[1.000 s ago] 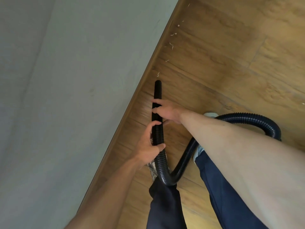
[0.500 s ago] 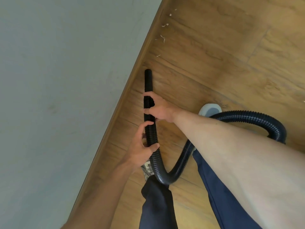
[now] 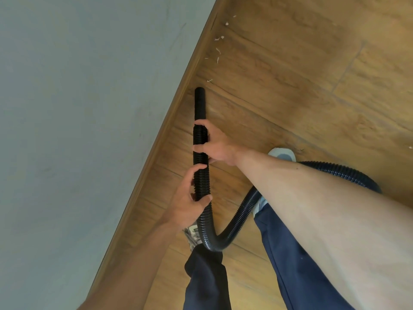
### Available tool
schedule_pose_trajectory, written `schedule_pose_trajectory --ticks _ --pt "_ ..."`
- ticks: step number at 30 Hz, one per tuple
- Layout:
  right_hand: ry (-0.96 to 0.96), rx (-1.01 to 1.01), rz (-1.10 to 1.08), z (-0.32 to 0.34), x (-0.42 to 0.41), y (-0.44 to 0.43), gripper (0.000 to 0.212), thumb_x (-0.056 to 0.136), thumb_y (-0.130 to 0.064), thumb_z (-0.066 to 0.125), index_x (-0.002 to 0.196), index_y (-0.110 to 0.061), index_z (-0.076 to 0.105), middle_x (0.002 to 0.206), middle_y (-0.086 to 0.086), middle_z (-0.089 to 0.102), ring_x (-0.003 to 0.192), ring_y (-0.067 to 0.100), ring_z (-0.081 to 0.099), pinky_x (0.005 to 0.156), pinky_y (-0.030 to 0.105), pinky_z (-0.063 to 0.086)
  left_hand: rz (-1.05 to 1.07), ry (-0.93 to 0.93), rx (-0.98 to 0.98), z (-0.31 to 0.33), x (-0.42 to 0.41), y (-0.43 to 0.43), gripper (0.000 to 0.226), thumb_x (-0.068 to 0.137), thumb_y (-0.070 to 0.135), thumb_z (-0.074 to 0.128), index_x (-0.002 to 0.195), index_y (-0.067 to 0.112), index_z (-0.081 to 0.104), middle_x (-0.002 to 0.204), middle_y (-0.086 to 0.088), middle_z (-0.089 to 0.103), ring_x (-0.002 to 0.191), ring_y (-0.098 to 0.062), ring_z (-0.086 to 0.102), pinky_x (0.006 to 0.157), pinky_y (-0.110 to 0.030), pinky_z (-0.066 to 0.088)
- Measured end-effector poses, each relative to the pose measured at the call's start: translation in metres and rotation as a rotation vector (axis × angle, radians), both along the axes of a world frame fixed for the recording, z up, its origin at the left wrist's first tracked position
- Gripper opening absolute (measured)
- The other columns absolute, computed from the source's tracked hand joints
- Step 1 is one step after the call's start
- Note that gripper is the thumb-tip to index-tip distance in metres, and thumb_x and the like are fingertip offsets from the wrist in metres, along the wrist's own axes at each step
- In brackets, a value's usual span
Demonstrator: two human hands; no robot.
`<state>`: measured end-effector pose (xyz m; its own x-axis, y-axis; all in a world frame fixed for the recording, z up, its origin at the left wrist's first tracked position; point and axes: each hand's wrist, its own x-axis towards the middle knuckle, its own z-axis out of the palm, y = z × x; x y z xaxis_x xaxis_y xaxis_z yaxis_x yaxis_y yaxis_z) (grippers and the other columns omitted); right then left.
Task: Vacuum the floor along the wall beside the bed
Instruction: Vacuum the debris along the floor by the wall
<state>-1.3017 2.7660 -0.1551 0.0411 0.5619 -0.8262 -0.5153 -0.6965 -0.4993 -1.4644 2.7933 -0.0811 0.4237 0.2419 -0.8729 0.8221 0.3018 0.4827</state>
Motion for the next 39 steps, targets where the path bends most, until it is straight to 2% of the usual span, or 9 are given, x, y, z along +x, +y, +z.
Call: schedule_pose_trajectory --ticks 3,8,10,14,19,24,31,39 --pt "-0.024 -0.003 -0.024 -0.002 0.011 -0.001 0.070 0.091 0.001 0.064 0.145 -0.032 0.034 0.123 0.008 0.052 0.105 0.025 0.061 0.072 0.040 0.061 -0.044 -0.019 0.026 -0.005 0.011 0.003 0.070 0.087 -0.003 0.070 0.132 0.045 0.045 0.117 0.005 0.060 0.096 0.008 0.060 0.081 -0.027 0.061" --pt "-0.022 0.003 -0.039 -0.005 0.028 -0.007 0.069 0.091 0.001 0.063 0.144 -0.033 0.035 0.124 0.009 0.052 0.106 0.025 0.059 0.072 0.042 0.061 -0.092 -0.026 0.005 -0.009 0.025 0.004 0.073 0.087 -0.004 0.070 0.128 0.051 0.046 0.116 0.006 0.058 0.101 -0.004 0.062 0.086 -0.039 0.061" --pt "-0.014 0.002 -0.054 -0.006 0.032 -0.009 0.069 0.091 0.001 0.064 0.143 -0.034 0.035 0.122 0.010 0.053 0.105 0.026 0.060 0.073 0.044 0.061 -0.100 -0.029 -0.001 -0.009 0.029 0.005 0.073 0.087 -0.003 0.070 0.129 0.052 0.046 0.115 0.006 0.058 0.103 -0.007 0.063 0.086 -0.039 0.061" --pt "-0.001 -0.002 -0.065 -0.006 0.043 -0.008 0.070 0.091 0.001 0.063 0.145 -0.033 0.035 0.117 0.008 0.055 0.102 0.024 0.061 0.068 0.037 0.062 -0.130 -0.059 0.027 -0.010 0.039 0.007 0.071 0.087 0.001 0.072 0.127 0.054 0.046 0.116 0.011 0.058 0.101 0.006 0.059 0.085 -0.032 0.061" --pt "-0.020 -0.001 -0.069 -0.005 0.060 0.001 0.069 0.091 0.001 0.064 0.145 -0.031 0.035 0.111 0.005 0.055 0.095 0.019 0.061 0.062 0.033 0.060 -0.091 -0.028 -0.016 -0.009 0.056 0.017 0.073 0.088 0.003 0.072 0.121 0.062 0.046 0.117 0.003 0.058 0.095 -0.021 0.071 0.078 -0.035 0.063" --pt "-0.012 -0.005 -0.072 -0.005 0.074 0.005 0.068 0.092 0.001 0.063 0.144 -0.032 0.036 0.110 0.005 0.055 0.092 0.017 0.061 0.054 0.025 0.058 -0.085 -0.042 -0.043 -0.010 0.070 0.023 0.069 0.087 0.000 0.072 0.130 0.048 0.047 0.120 -0.005 0.057 0.101 -0.025 0.067 0.073 -0.022 0.060" --pt "-0.033 -0.024 -0.103 -0.007 0.099 -0.003 0.069 0.092 0.003 0.063 0.144 -0.033 0.036 0.111 0.007 0.055 0.093 0.020 0.062 0.056 0.029 0.060 -0.123 -0.049 -0.082 -0.018 0.096 0.023 0.067 0.087 0.000 0.072 0.128 0.048 0.049 0.119 -0.007 0.056 0.105 -0.029 0.065 0.082 -0.043 0.062" --pt "-0.033 -0.019 -0.131 -0.008 0.118 -0.010 0.070 0.090 0.006 0.064 0.143 -0.030 0.036 0.116 0.013 0.054 0.100 0.027 0.061 0.056 0.032 0.061 -0.158 -0.025 -0.121 -0.022 0.116 0.026 0.066 0.088 0.004 0.073 0.125 0.054 0.050 0.121 -0.010 0.054 0.094 -0.034 0.071 0.071 -0.047 0.064"
